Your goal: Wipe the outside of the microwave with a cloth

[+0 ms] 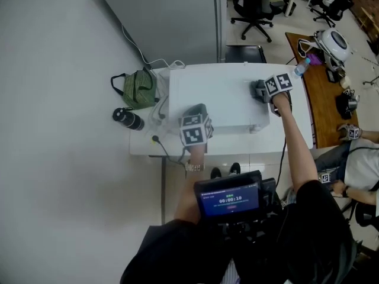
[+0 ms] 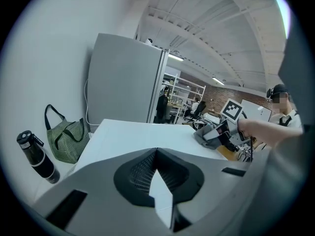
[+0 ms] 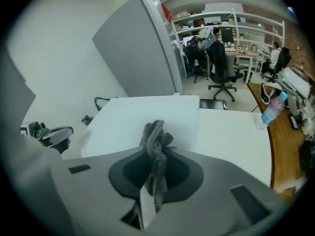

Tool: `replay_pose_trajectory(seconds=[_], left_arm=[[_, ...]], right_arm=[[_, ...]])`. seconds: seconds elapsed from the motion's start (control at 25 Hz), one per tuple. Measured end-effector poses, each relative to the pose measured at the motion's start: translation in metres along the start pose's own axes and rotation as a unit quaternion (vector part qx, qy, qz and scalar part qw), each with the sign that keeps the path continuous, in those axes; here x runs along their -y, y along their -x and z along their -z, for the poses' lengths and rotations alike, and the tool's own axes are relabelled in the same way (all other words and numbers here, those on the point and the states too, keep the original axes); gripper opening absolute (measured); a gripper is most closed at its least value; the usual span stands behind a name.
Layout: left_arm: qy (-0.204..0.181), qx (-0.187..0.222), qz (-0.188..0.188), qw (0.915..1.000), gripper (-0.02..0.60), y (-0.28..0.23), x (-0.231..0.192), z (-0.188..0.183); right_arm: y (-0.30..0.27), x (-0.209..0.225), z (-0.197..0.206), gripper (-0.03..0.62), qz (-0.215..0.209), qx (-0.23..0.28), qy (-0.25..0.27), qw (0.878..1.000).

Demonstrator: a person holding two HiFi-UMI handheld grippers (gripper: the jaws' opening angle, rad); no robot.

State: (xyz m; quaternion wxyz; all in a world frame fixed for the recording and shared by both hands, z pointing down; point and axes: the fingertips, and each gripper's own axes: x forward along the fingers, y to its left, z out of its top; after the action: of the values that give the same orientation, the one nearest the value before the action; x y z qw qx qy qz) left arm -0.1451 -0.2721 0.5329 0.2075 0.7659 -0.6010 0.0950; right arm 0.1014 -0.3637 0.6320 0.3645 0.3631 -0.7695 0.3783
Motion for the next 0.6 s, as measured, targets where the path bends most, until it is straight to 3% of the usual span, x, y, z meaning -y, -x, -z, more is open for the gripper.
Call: replay_pose_trajectory(seconds=[0.12,0.2,0.32,0.44,0.6], left_arm=[[-0.001,0.001,-0.006,1.0000,-0.003,0.007,-0.006,0.001],[0.004,0.003,-0.022,0.9997,-0.003,0.015,-0.021,0.002],[0.016,0.009,-0.060,0.9980,-0.003,0.036,-0.053,0.003],[0.033,0.016,-0.111,0.9931,-0.003,0.065,-0.093,0.006],[0.057,0.026,-0.173,0.9829,-0.003,0.100,-0.135,0.015]], right_arm=[[0.002,-0.006,-0.002,0.043,0.019,-0.003,0.005,1.000],[-0.005,-0.039,-0.012,0.043,0.001,0.002,0.026,1.000],[-0.028,-0.130,-0.031,0.043,-0.077,0.009,0.070,0.995],[-0.061,-0.244,-0.037,0.043,-0.167,-0.001,0.115,0.979],[-0.097,-0.356,-0.001,0.043,-0.225,-0.071,0.185,0.954]])
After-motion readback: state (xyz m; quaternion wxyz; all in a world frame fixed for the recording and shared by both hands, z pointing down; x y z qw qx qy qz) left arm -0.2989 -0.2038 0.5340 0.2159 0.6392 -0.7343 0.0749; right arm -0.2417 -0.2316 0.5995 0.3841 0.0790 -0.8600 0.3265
